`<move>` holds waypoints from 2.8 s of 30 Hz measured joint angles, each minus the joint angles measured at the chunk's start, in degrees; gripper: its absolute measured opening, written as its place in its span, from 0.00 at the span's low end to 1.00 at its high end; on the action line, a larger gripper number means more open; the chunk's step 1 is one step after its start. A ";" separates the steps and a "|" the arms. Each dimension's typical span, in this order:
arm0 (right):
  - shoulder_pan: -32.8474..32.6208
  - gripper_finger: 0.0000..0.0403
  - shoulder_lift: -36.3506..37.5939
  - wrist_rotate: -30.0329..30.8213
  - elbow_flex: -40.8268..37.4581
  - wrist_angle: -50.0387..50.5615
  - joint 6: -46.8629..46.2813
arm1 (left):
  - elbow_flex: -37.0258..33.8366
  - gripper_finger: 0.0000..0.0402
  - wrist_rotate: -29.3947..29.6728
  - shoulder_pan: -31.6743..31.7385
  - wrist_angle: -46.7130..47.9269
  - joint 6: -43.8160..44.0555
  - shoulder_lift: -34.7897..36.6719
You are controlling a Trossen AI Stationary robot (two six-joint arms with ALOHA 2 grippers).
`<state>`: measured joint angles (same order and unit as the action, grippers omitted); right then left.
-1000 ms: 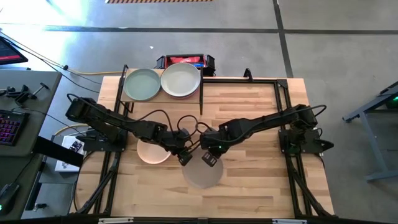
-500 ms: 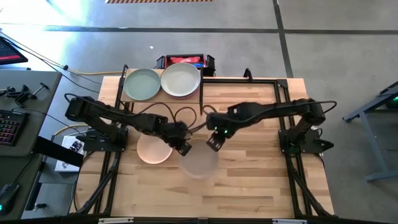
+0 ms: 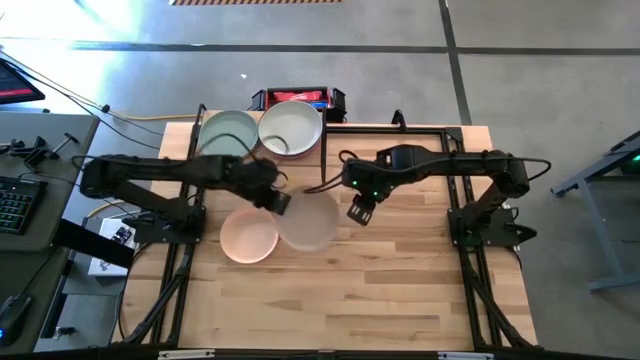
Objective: Place and stack plates onto a shelf
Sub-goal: Stack the light brown plate on top of the light blue plate on the shelf
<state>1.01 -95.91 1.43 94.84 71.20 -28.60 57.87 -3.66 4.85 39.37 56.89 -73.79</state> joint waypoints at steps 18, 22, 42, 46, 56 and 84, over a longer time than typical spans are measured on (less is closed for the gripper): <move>4.36 0.32 -0.06 0.07 -0.08 -0.09 16.15 | -0.02 0.04 1.76 19.07 8.03 6.08 23.09; 5.04 0.32 -0.06 0.06 -0.08 -0.09 18.50 | -0.02 0.04 3.45 23.20 8.44 7.10 25.68; 5.38 0.32 -0.08 0.07 -0.10 -0.33 24.58 | -0.02 0.04 19.72 38.84 25.97 22.13 31.79; 5.38 0.32 -0.08 0.07 -0.10 -0.31 24.52 | -0.02 0.04 20.86 41.07 27.71 22.60 31.66; 5.38 0.32 -0.08 0.07 -0.10 -0.37 23.07 | -0.02 0.04 20.76 46.12 27.74 21.78 30.53; 5.31 0.32 -0.08 0.04 -0.10 -0.72 18.53 | 0.00 0.12 15.72 46.40 26.50 17.35 20.51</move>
<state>6.33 -95.98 1.48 94.74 70.48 -10.07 57.87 12.06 51.24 65.87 74.24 -53.28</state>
